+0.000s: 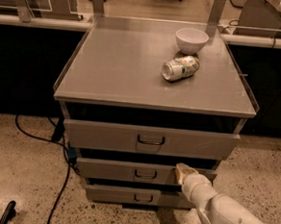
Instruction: Open middle drawer
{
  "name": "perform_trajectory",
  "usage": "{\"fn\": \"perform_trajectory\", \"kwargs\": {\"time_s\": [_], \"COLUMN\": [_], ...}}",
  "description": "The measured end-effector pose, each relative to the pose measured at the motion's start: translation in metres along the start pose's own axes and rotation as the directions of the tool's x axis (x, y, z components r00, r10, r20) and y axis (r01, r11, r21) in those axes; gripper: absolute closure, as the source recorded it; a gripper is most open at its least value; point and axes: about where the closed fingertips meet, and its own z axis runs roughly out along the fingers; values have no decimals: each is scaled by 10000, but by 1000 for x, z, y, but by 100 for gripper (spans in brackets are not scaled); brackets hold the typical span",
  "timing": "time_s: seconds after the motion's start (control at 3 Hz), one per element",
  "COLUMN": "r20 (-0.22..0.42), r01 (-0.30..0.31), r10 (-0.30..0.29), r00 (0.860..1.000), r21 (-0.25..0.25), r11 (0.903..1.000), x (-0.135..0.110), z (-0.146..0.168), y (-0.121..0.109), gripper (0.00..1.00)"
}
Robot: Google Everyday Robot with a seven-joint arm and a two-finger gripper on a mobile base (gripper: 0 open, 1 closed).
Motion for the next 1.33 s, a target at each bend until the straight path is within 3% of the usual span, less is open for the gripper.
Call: {"fn": "perform_trajectory", "kwargs": {"time_s": [0.67, 1.0, 1.33], "r20": [-14, -21, -137], "r01": [-276, -295, -547], "r10": [280, 299, 577], "r00": [9996, 9995, 9982], "r21": [1198, 1223, 1643], "r11": [9924, 9921, 9849], "x": [3, 3, 3], "z": [29, 34, 60], "y": [-37, -33, -45], "gripper": [100, 100, 100]}}
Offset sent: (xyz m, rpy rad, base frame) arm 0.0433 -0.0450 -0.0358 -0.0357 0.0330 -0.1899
